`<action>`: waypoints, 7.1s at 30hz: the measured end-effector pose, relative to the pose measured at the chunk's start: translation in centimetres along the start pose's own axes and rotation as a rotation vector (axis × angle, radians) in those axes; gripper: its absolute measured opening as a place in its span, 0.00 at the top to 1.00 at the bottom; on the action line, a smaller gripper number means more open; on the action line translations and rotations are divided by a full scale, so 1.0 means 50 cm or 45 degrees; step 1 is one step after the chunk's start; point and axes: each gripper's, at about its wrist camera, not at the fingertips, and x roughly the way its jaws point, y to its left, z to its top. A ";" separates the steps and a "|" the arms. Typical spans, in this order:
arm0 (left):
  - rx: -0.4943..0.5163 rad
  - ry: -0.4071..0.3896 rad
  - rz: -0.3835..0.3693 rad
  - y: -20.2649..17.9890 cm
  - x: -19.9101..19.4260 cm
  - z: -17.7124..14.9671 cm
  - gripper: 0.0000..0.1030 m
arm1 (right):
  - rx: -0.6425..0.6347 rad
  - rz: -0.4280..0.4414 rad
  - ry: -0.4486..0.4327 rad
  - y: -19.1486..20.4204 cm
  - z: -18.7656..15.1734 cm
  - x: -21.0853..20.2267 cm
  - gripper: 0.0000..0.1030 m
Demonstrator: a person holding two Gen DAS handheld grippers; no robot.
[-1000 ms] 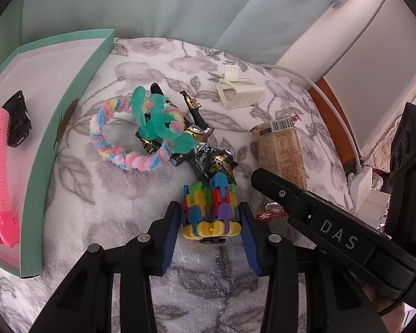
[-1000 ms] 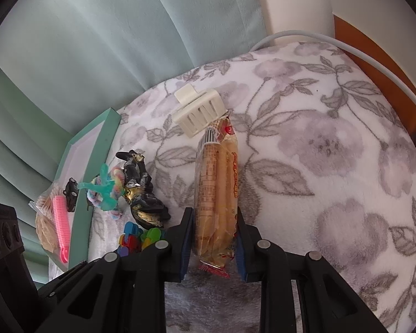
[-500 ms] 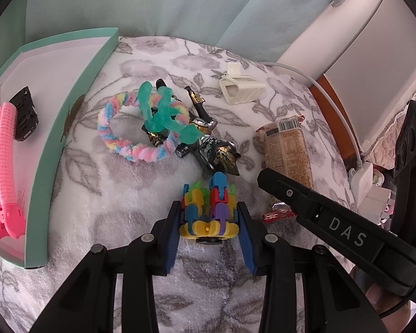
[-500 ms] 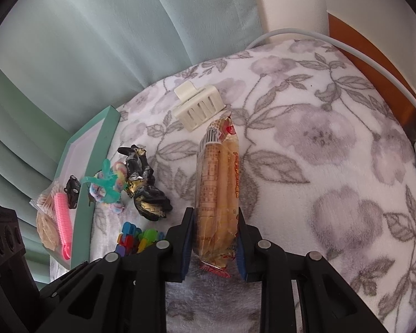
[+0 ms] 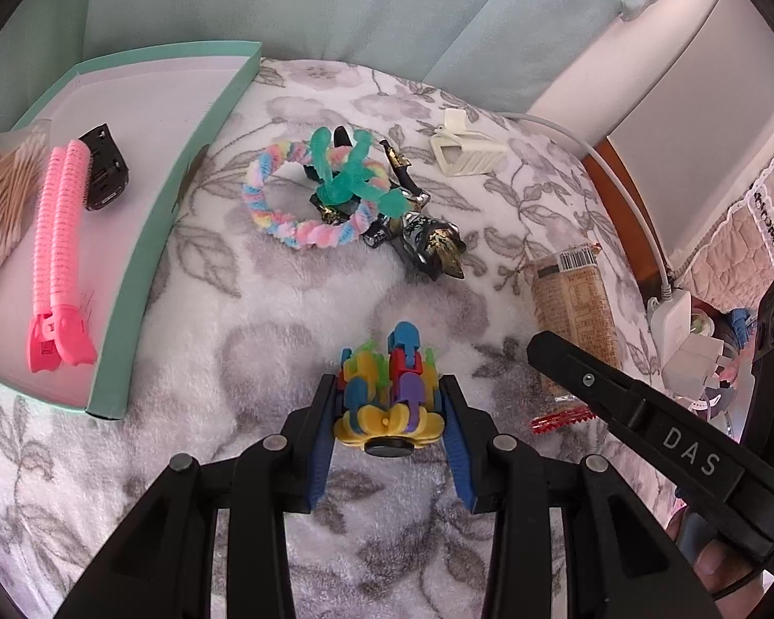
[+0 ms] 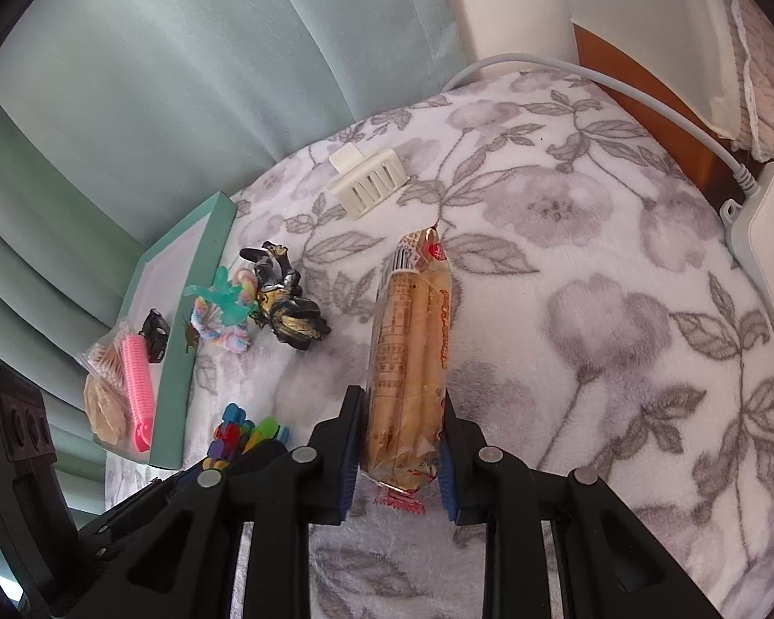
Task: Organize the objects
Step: 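Carry the block toy and snack bag with both tools into the teal box, then open both tools to release the block toy and snack bag in the box, then withdraw both open tools from the box, then move both open tools toward the rainbow fuzzy ring on the blanket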
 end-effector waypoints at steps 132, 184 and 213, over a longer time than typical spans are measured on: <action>-0.418 -0.228 0.447 0.384 -0.329 -0.049 0.48 | -0.482 -0.041 0.046 0.438 -0.121 0.008 0.41; -0.327 -0.318 0.538 0.247 -0.402 -0.123 0.05 | -0.280 -0.069 -0.104 0.261 -0.168 -0.156 0.00; 0.058 -0.278 0.360 0.042 -0.212 0.069 0.07 | -0.291 -0.083 -0.186 0.133 0.031 -0.111 0.06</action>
